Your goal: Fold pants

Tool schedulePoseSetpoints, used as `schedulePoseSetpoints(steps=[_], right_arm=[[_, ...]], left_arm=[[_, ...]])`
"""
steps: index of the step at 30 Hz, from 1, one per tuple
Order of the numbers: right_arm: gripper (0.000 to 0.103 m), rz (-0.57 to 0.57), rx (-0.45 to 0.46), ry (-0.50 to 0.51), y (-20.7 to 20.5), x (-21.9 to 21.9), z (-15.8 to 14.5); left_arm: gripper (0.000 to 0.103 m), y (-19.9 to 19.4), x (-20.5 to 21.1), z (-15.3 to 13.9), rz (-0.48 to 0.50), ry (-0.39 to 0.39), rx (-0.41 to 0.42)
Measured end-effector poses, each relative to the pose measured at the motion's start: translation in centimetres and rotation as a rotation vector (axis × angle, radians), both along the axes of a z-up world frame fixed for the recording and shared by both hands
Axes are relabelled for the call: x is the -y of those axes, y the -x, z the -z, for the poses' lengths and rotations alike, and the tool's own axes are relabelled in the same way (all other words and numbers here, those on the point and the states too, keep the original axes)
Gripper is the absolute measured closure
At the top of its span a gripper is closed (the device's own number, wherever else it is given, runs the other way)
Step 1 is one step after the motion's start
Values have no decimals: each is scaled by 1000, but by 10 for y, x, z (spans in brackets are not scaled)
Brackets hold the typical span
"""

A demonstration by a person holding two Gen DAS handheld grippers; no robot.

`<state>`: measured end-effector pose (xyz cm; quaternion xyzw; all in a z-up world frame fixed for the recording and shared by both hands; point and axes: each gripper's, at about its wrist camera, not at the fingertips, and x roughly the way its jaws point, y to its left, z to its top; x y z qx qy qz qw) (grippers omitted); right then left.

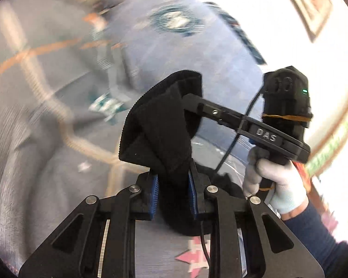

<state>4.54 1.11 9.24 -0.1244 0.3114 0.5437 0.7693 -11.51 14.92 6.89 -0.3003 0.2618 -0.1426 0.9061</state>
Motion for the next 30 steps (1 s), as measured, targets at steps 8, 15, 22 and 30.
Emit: schedulePoseSetpoints(steps=[8, 15, 22, 30], right_arm=[[91, 205, 16, -191, 19, 124, -36], [93, 426, -29, -288, 35, 242, -18], [76, 558, -151, -275, 53, 285, 30], [29, 522, -280, -342, 54, 242, 55]], left_arm=[[83, -10, 92, -42, 246, -89, 101], [89, -23, 202, -38, 481, -212, 96], [89, -21, 182, -30, 456, -211, 10], [35, -36, 106, -35, 235, -220, -20]])
